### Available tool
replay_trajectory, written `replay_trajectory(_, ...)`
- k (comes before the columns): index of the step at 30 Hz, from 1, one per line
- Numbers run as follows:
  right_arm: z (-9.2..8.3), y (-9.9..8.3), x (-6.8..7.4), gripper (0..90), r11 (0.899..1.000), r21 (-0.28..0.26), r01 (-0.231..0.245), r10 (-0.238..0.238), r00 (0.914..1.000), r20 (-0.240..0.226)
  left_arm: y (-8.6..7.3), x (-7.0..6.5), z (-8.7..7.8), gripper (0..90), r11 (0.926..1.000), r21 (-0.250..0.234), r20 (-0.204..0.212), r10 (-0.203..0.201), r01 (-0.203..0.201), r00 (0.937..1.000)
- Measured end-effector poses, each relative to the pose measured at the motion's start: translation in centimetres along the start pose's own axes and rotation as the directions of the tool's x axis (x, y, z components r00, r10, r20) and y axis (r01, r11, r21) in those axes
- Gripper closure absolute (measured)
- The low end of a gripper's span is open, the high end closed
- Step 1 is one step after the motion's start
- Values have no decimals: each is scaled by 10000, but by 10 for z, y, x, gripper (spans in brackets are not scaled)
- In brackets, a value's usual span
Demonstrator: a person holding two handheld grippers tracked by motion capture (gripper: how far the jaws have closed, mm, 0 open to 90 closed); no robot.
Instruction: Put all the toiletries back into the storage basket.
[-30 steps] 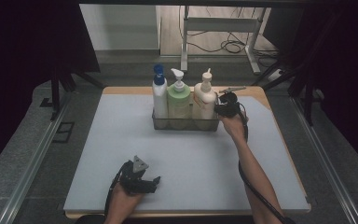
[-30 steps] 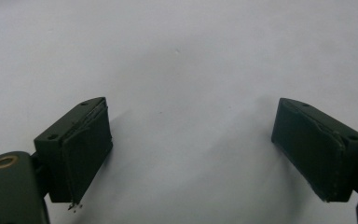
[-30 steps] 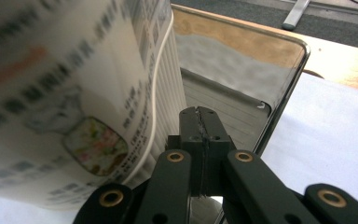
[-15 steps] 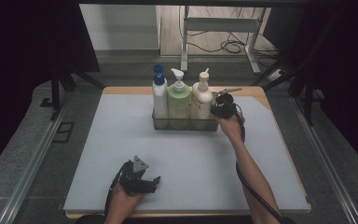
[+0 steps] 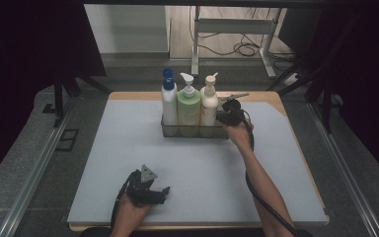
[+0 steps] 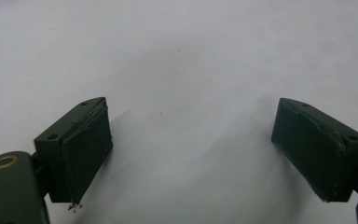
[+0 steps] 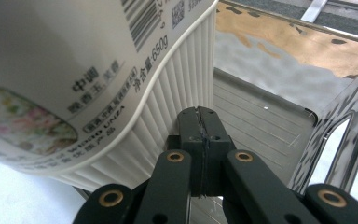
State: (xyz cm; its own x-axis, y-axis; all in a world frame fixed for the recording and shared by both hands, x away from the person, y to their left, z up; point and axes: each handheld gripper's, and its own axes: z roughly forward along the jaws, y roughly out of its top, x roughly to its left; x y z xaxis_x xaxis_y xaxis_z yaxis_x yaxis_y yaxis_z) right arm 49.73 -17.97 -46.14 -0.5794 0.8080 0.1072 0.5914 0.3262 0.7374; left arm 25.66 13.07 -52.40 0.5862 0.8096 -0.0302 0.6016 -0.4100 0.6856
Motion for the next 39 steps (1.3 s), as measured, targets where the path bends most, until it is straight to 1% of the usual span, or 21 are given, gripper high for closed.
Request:
replay_trajectory(6,-4,-2,0,900,10000,-81,29,-30,9999,-119,0,0,0,117,10000,26,-13,37,-37,10000)
replay_trajectory(9,-6,-5,0,900,10000,-46,-45,44,9997,-234,0,0,0,116,10000,28,-17,39,-39,10000)
replay_trajectory(17,-12,-10,3,900,9999,-31,165,-166,9992,-374,0,0,0,117,10000,22,-23,34,-34,10000)
replay_trajectory(22,-16,-11,5,900,9999,-39,147,-148,9993,-339,0,0,0,116,10000,24,-25,24,-24,10000)
replay_trajectory(31,-19,-13,8,900,9997,-61,244,-247,9987,-440,0,0,0,116,10000,24,-24,20,-20,10000)
replay_trajectory(36,-19,-14,7,900,9998,-62,189,-192,9985,-510,0,0,0,116,10000,24,-29,22,-22,10000)
replay_trajectory(38,-19,-14,7,888,9998,-44,182,-184,9985,-516,0,0,0,117,10000,23,-30,24,-24,10000)
replay_trajectory(39,-19,-14,7,869,9998,-33,178,-179,9987,-476,0,0,0,117,10000,22,-28,20,-20,10000)
